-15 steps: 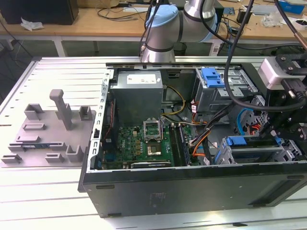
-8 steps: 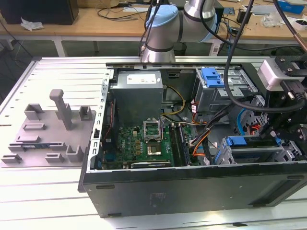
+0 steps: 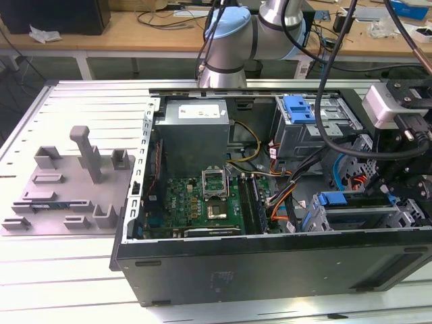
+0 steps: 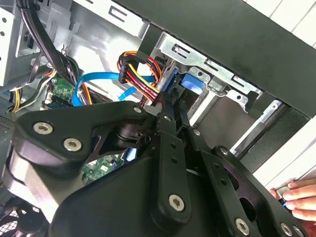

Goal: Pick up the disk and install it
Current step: 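Insert the first disk wire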

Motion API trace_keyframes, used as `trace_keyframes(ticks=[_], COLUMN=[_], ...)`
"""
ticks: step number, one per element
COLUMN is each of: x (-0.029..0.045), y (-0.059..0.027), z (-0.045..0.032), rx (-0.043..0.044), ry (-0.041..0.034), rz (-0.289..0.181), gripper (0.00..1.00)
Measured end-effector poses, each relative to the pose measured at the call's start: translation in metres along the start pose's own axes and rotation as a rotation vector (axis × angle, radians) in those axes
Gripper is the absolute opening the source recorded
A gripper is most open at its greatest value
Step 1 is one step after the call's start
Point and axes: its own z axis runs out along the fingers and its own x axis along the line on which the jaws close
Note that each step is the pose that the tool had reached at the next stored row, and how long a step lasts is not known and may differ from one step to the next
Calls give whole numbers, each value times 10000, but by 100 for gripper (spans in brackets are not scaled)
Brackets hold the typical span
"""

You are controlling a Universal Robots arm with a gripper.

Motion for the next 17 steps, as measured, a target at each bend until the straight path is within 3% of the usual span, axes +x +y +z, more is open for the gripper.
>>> trace_keyframes(ticks=[17], x=[3], y=[0], z=[27], rx=[1], ry=[-2], rz=[0], gripper=[17])
